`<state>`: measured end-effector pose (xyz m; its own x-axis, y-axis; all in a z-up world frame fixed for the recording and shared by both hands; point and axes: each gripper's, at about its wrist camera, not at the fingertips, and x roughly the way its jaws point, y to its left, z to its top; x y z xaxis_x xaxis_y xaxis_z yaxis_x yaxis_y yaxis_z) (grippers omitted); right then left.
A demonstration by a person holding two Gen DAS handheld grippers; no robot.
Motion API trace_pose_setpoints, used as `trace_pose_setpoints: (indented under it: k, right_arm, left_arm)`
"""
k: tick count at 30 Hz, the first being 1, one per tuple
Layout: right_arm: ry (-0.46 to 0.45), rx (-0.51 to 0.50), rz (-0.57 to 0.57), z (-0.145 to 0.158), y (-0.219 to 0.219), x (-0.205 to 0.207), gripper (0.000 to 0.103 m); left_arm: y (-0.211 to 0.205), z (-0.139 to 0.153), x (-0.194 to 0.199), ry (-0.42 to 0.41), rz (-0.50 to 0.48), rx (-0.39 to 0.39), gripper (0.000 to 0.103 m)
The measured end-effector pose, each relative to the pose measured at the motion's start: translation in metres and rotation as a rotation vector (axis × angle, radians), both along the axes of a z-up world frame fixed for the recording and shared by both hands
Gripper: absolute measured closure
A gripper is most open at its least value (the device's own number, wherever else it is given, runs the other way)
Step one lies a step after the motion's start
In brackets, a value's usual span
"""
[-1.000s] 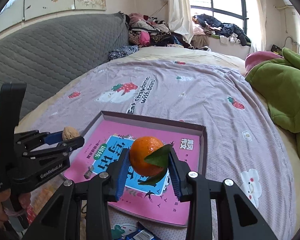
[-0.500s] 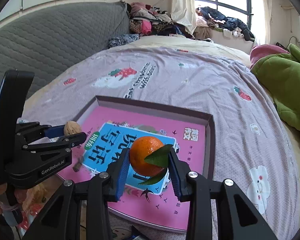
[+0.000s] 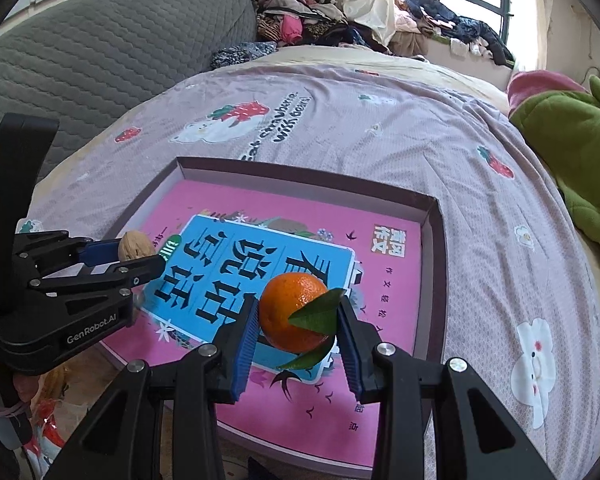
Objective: Organize objects
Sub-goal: 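Carry the walnut and mandarin over the pink book in the tray with both tools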
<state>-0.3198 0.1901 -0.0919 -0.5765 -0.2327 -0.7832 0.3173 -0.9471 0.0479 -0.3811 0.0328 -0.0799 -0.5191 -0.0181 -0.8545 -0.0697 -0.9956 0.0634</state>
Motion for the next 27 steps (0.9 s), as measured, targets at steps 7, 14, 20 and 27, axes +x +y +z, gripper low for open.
trace_pose_setpoints:
  k: [7,14,20,27]
  right_arm:
    - [-0.023,-0.003,-0.010,-0.006,0.002,-0.004,0.065]
    - [-0.062,0.012,-0.008,-0.015,0.002,-0.010,0.065]
    - [-0.102,0.007,-0.011,-0.024,0.005,-0.013,0.064]
    - [-0.149,-0.034,-0.027,-0.028,0.010,-0.017,0.064]
  left_arm:
    - [0.004,-0.008,-0.005,-0.030,-0.006,0.000,0.071]
    - [0.006,-0.015,-0.008,-0.059,-0.015,0.017,0.070]
    - [0.008,-0.017,-0.009,-0.070,-0.020,0.014,0.070]
    - [0.003,-0.018,-0.010,-0.091,-0.008,0.037,0.069]
